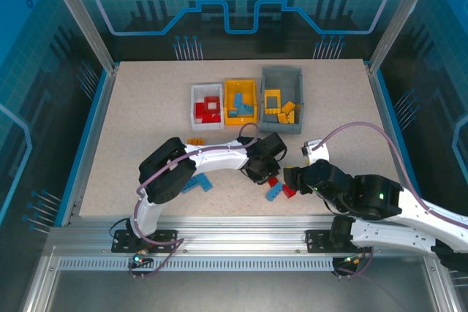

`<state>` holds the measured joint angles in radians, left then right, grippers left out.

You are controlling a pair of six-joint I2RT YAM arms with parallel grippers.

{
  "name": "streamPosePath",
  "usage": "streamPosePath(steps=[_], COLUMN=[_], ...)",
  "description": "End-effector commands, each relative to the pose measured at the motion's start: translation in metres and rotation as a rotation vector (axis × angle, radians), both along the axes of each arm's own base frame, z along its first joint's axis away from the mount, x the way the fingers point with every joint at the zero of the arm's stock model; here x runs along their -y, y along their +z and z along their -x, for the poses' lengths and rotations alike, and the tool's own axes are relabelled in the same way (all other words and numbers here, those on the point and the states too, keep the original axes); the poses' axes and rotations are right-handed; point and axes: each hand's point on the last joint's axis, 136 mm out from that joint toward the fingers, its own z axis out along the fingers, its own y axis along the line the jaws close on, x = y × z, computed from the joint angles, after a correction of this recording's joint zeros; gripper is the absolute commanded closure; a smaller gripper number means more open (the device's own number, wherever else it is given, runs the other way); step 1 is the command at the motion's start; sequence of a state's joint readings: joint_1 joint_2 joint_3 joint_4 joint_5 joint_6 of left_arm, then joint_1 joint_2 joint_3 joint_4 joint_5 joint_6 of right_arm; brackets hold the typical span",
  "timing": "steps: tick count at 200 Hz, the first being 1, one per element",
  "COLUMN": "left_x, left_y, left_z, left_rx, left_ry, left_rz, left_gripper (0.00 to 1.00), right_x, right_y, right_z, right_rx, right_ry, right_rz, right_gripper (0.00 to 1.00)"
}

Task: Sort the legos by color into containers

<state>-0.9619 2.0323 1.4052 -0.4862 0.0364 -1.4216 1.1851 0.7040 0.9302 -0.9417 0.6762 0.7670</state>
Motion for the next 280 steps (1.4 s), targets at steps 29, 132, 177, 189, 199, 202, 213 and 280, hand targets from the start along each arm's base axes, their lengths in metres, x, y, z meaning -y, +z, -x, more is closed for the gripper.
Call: streamPosePath(steps=[29,132,177,189,199,202,213,280], left_x=[-0.071,-0.25,-0.277,-0.28,-0.282,-0.282,-0.282,-0.285], left_y=[0.054,0.102,0.096,0.089,0.083,0.082,0.077,0.074], left_z=[-0.035,-0.191,-0.251,-0.262,-0.269,-0.272,-0.278,-0.283], left_rx=[0.192,0.294,0.297,0.292,0.286,0.285,0.283,0.278], left_ry=[0.002,-0.124,-0.154,-0.175,-0.191,-0.192,-0.201,-0.198], left_rz=[-0.106,-0.385,-0.503,-0.536,-0.559,-0.565,-0.573,-0.598], left_gripper=[0.8,0.8,0.8,0.8,0.79,0.79,0.78,0.58], right_x=[-0.032,-0.161,-0.179,-0.18,-0.18,-0.18,-0.179,-0.168], right_y=[0.001,0.02,0.013,0.012,0.01,0.009,0.007,-0.005], right_z=[0.002,-0.075,-0.117,-0.121,-0.123,-0.124,-0.124,-0.121], right_rx=[0.026,0.187,0.163,0.155,0.146,0.143,0.135,0.097], right_ry=[0.124,0.299,0.268,0.26,0.252,0.249,0.245,0.22], right_rz=[-0.043,-0.393,-0.408,-0.412,-0.413,-0.413,-0.415,-0.396], right_gripper=[0.33,0.32,0.32,0.32,0.32,0.32,0.32,0.31])
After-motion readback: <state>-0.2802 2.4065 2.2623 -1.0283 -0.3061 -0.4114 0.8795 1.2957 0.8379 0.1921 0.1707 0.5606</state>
